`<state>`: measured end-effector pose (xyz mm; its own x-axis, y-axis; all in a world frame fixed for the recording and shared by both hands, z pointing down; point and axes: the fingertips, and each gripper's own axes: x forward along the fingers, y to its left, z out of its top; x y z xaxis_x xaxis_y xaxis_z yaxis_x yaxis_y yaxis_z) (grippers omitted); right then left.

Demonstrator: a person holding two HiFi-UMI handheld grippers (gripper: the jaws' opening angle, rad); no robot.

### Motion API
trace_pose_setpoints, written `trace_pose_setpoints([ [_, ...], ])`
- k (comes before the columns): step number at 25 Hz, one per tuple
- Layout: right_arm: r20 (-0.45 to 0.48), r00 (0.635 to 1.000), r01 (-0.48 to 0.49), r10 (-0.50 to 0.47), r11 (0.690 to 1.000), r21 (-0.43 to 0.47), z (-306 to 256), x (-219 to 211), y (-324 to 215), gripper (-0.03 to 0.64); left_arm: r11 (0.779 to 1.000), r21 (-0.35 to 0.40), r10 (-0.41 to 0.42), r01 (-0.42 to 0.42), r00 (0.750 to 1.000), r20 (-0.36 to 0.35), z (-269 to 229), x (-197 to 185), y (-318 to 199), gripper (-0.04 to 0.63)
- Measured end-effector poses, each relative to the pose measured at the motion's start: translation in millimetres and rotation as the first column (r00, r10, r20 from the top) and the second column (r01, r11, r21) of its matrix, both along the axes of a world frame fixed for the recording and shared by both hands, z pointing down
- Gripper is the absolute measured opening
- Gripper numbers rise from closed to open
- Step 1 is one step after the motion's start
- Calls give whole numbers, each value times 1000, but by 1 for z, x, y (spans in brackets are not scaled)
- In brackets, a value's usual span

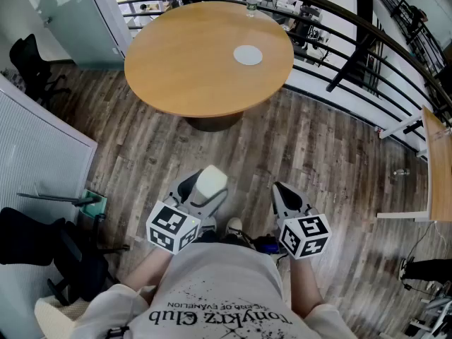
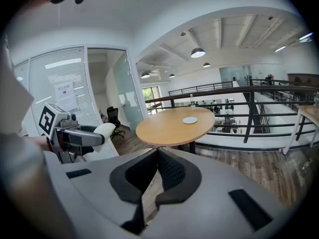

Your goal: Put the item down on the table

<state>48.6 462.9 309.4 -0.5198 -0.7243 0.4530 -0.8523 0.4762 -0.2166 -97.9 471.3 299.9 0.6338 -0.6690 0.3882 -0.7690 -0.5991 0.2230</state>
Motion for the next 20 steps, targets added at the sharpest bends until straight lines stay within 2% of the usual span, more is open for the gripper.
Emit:
trace_pose_setpoints([
  [11, -16, 1000, -17, 17, 1000, -5, 2, -10, -8, 25, 1000, -2, 3, -3, 1000, -19, 1, -17, -9, 327],
  [20, 14, 993, -113, 113, 993, 18, 1, -26, -26, 25, 999, 11, 33, -33, 999, -34, 2, -53, -24, 327],
])
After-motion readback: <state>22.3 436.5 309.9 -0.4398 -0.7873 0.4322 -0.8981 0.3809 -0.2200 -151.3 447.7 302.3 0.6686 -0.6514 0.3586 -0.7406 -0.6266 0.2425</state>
